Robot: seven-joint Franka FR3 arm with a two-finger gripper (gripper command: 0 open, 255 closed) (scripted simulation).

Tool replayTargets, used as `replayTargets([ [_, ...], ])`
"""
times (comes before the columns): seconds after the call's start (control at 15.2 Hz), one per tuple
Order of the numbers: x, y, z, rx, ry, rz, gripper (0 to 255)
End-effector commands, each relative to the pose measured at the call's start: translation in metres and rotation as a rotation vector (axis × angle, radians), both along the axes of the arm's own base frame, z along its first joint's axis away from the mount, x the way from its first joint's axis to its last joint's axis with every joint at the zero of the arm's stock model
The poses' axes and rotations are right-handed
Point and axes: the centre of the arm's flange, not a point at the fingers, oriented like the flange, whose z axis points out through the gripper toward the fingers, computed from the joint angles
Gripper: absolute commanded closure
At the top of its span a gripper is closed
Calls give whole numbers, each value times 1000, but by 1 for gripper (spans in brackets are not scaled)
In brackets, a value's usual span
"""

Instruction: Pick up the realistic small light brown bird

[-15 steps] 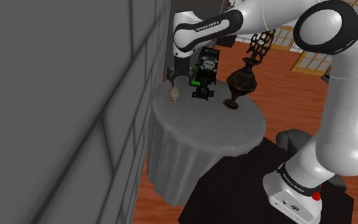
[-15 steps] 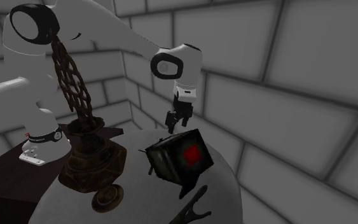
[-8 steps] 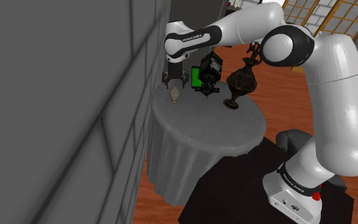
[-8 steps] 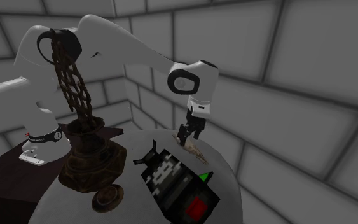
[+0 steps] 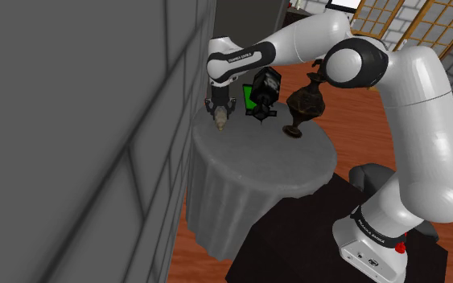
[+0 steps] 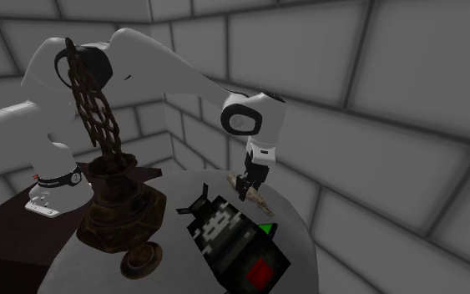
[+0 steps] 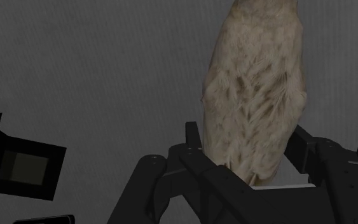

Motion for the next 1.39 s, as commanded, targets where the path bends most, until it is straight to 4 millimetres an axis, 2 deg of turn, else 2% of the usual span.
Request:
replayTargets([
  [0.0, 0, 0, -1, 0, 0, 0, 255],
  [0.53, 0, 0, -1, 0, 0, 0, 255],
  [1.32, 0, 0, 63, 0, 0, 0, 255],
])
